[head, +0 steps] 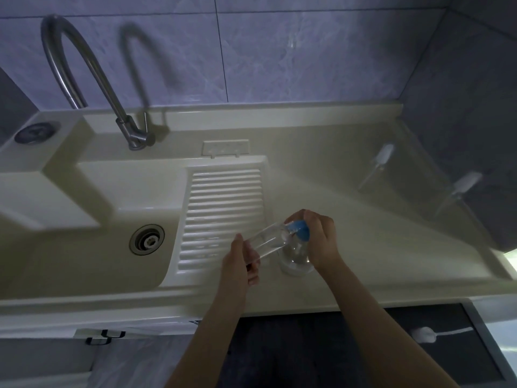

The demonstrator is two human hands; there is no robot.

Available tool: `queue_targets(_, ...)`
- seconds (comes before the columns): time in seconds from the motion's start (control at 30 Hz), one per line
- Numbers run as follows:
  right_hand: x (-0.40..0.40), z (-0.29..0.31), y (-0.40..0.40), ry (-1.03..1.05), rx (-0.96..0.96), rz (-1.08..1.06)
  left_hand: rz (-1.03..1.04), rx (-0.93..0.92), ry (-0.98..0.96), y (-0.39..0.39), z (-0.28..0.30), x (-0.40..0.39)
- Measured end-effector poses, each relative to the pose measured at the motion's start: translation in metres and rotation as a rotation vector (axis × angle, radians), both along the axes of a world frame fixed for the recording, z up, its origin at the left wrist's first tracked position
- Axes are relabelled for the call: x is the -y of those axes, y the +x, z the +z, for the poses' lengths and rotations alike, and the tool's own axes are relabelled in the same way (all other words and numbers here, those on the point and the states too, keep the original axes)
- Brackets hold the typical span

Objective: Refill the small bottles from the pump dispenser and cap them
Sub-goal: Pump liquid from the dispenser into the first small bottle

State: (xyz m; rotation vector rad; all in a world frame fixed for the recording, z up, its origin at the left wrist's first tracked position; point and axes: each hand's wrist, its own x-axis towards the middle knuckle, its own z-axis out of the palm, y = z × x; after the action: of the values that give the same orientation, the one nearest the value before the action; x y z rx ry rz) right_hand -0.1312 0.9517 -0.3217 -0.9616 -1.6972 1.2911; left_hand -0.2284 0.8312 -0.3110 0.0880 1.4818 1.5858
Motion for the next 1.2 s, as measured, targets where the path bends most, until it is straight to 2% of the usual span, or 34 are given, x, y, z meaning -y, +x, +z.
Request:
queue_targets(0.27, 0.0021, 0.0007, 0.0003, 0.065, 0.045, -0.006, -0.002, 0.014, 0.014, 0.0009, 0.0022, 0.0003)
queue_targets(0.63, 0.0001, -0.0027, -0.0003, 0.022, -0.067, 0.031, 0.023, 0.051, -0.020, 0.0037, -0.0037, 0.0000)
queue_targets(0.83, -0.0014, -0.0014, -0.0004, 0.006, 0.013, 0.013, 0.034, 0.062, -0.007, 0.0046, -0.0028, -0.0011)
queue_targets(1.0, -0.0007, -0.0031, -0.0002, 0.049, -0.014, 0.034, 0.033, 0.044, 0.006, 0.0045, -0.0027, -0.0006)
queue_targets(1.2, -0.0026, -0.0025, -0.0003, -0.006, -0.043, 0.063, 0.030, 0.055, -0.004, 0.0042, -0.0051, -0.0010)
